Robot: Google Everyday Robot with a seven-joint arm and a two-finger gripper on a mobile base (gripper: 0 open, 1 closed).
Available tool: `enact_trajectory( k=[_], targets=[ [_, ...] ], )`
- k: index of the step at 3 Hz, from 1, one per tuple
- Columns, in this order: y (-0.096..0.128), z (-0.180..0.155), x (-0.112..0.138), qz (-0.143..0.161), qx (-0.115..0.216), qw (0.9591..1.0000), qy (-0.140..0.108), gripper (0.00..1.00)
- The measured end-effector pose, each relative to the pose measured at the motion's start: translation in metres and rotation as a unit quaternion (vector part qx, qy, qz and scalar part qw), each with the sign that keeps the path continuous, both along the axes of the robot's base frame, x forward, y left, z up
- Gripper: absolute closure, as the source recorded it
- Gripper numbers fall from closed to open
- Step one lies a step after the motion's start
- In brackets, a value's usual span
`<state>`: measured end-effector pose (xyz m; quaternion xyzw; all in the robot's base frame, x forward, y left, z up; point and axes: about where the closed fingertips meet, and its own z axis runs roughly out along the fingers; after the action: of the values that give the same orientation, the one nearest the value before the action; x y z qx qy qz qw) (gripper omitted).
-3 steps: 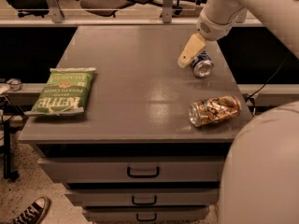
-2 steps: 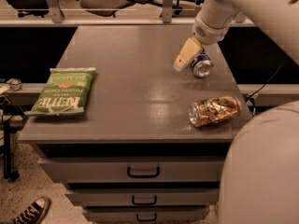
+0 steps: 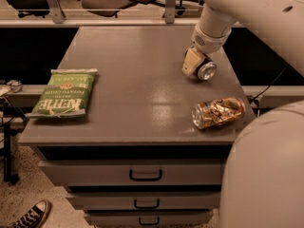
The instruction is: Move pepsi can near orange can
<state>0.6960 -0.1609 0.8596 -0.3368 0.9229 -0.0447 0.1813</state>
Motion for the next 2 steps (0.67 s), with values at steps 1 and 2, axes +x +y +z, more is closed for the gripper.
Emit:
enact_trajectory(
  k=[1, 2],
  targets=[
    [-0.006, -0.007, -0.001, -0.006, -0.006, 1.0000, 0.002, 0.62],
    [-0.009, 0.003, 0.003, -0.001, -0.004, 0.9999, -0.009, 0.85]
  ],
)
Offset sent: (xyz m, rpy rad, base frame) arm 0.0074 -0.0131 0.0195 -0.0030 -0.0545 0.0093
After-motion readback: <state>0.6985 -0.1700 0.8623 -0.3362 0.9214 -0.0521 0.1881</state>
